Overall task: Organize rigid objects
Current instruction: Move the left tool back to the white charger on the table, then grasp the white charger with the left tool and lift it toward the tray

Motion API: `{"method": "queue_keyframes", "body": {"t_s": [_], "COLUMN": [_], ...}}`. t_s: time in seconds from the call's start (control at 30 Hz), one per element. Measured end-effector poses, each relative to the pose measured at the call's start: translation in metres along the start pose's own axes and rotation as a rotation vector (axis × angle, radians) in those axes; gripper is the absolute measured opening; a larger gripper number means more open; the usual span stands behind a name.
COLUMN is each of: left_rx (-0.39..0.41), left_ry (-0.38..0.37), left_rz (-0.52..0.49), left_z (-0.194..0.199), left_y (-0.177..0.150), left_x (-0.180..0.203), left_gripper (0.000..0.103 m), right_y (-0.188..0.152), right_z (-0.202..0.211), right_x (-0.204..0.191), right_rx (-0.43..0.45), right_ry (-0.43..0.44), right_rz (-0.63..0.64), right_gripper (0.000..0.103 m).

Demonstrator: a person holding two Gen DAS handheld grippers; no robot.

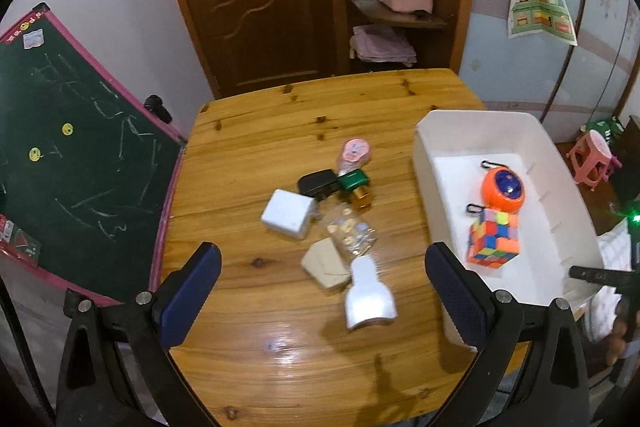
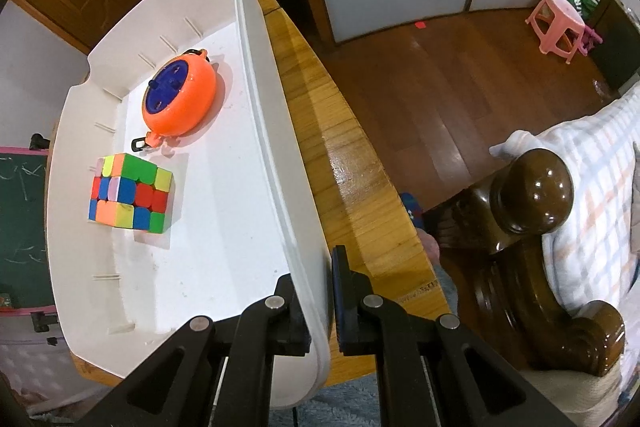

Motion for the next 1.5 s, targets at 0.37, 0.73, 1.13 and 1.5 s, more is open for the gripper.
{"method": "queue_keyframes", "body": {"t_s": [0.37,0.73,1.13,1.5], "left_rx": [-0.071,-0.213,-0.353,-0.345], "left_ry": [-0.005,-0.055,-0.143,-0.153], "left_rz": [-0.002,-0.076,-0.028,-0.024], "left_z": [-0.048,-0.142,-0.209,-0.227], "left_y": [-0.019,-0.03,-0.034,-0.033], "left_x": [-0.048,-0.059,-0.054,-0.056], "left_gripper": [0.102,0.102,0.102,0.087], "right_y": [0.0,-0.004,-0.004,-0.005], "right_z": [0.001,0.0,0.001,0.0], "right_x": [-0.003,-0.006,-0.006,-0.004], "right_rx": [-0.005,-0.021,-0.032,-0.035], "right_ry": [-0.037,-0.076,-0.083,-0.083], "right_rz": [0.017,0.031,0.023,0.024], "right_gripper": [0.008,0.008,0.008,0.009]}}
Point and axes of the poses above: each gripper's, at about its wrist camera, not at the fingertips, and z roughly against the way its jaws point, x to its right, y to its top, the point moved 4 cm from there along -z, roughly the way its jaws point, and after that the axes turned 7 degrees about x, right-handed, at the moved point
